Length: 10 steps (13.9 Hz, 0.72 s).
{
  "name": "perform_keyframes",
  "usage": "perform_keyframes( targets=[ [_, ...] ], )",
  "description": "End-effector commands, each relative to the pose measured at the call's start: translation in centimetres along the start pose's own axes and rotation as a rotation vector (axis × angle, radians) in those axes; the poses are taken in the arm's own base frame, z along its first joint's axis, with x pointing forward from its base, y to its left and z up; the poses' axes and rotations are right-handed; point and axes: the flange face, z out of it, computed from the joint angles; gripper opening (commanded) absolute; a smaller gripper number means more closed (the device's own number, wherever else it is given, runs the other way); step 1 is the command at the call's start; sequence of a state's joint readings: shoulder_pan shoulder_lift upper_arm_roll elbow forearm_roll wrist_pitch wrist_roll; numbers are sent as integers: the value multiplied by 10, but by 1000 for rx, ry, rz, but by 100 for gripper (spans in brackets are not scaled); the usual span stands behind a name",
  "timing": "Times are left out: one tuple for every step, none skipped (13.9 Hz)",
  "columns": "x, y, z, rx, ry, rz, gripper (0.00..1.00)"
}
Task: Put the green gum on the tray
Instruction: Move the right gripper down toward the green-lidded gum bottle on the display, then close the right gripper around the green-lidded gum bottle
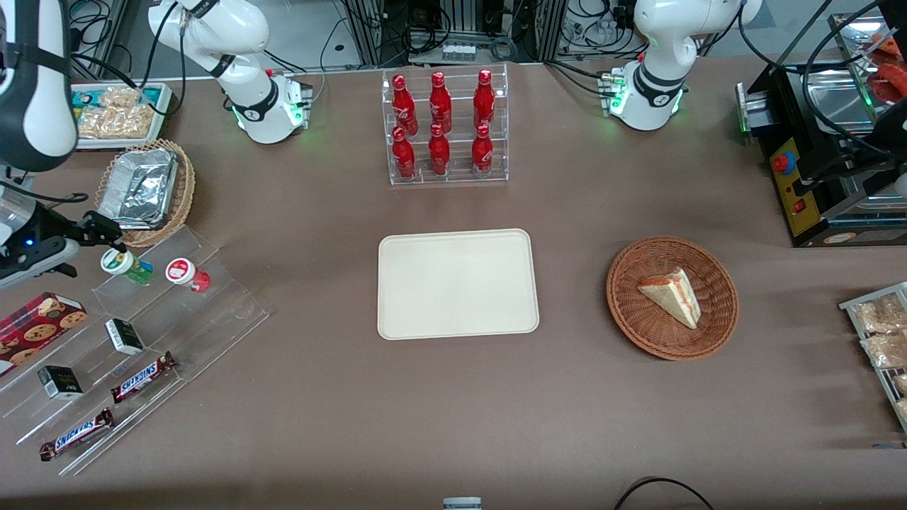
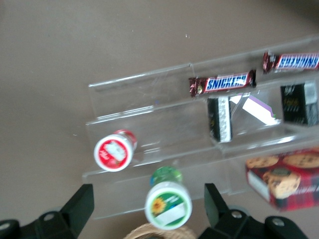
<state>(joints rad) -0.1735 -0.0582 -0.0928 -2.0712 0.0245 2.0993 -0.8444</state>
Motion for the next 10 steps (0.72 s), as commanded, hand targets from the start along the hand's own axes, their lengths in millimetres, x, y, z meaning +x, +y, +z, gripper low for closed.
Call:
perform_keyframes(
  targets=[
    [-36,9,18,-46,50,-74,99],
    [-39,9,24,-53,54,-76,99],
    [-39,8,27,-52,53,-76,99],
    [-42,8,34,-37,48,-68,99],
    [-43,6,42,-13,56,-49,99],
    [-45,3,49,9,60,-34,99],
    [-46,2,54,12,56,-33,99],
    [-47,2,57,9,57,-33,99],
    [-47,2,60,2,60,-33,99],
    [-46,4,64,-8,65,-35,99]
  ],
)
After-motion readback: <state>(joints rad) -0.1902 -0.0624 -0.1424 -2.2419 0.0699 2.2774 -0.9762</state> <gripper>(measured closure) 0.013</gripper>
